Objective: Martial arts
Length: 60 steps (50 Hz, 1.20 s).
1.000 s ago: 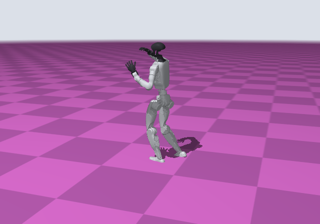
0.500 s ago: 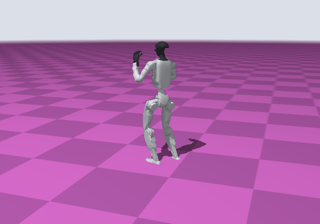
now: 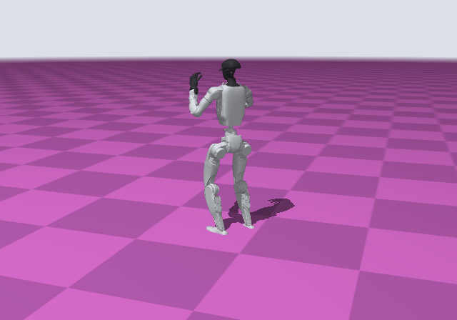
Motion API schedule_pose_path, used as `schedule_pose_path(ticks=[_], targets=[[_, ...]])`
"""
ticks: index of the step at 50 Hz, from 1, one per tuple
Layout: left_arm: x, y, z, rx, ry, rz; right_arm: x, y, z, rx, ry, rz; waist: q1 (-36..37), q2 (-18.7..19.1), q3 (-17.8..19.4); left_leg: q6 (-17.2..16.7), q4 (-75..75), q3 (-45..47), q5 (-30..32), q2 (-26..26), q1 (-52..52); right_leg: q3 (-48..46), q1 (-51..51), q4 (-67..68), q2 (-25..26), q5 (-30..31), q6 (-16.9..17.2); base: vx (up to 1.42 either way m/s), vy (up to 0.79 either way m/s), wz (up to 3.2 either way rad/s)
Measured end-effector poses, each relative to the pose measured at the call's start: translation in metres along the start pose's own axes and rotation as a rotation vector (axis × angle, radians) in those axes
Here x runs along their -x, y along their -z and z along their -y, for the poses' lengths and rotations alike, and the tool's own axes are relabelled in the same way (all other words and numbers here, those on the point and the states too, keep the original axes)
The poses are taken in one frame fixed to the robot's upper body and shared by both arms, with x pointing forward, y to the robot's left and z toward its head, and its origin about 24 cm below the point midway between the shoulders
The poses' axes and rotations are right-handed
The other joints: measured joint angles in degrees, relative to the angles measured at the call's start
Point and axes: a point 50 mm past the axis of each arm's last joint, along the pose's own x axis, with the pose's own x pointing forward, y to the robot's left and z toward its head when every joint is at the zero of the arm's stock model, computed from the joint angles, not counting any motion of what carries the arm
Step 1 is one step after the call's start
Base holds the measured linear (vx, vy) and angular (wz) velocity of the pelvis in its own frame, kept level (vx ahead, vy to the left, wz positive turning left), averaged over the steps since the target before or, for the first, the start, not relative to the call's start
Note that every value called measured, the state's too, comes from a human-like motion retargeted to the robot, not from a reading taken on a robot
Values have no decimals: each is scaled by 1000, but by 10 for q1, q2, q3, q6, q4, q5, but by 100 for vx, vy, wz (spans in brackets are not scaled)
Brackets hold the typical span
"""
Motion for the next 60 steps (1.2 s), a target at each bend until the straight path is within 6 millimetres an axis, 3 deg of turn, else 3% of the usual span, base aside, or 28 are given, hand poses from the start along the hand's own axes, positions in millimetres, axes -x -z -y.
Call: schedule_pose_path(ticks=[14, 30, 40, 46, 51, 60], targets=[[12, 7, 1, -47, 104, -57, -17, -12, 1, 48, -119, 132, -15, 18, -5, -5, -14, 4, -8, 14, 23, 11, 23, -26, 18, 13, -9, 0, 0, 0], [25, 13, 1, -153, 234, -103, -15, -16, -3, -23, -204, 145, -34, 20, 10, -4, -12, 12, -20, 24, 42, 23, 39, -32, 29, 16, -13, 0, 0, 0], [42, 25, 4, -86, 187, -191, -7, -6, 2, -40, -220, 58, -33, 7, 9, 0, -20, 8, -17, 19, 43, 18, 44, -45, 25, 21, -12, 0, 0, 0], [67, 43, 5, -16, 162, -336, 16, 18, 4, -126, -101, -119, -28, 9, 3, 2, -37, 4, -10, 13, 44, 7, 48, -61, 20, 27, -9, 0, 0, 0], [84, 54, 10, 53, 193, -431, 47, 37, -4, -229, 41, -295, -23, 13, -7, 5, -58, 0, 1, 6, 46, -7, 53, -82, 13, 33, -6, 0, 0, 0], [104, 64, 47, 207, 354, -525, 124, 65, -61, -499, 161, -725, -13, 16, -24, 7, -117, -2, 26, -15, 66, -25, 74, -127, -4, 44, -2, 0, 0, 0]])
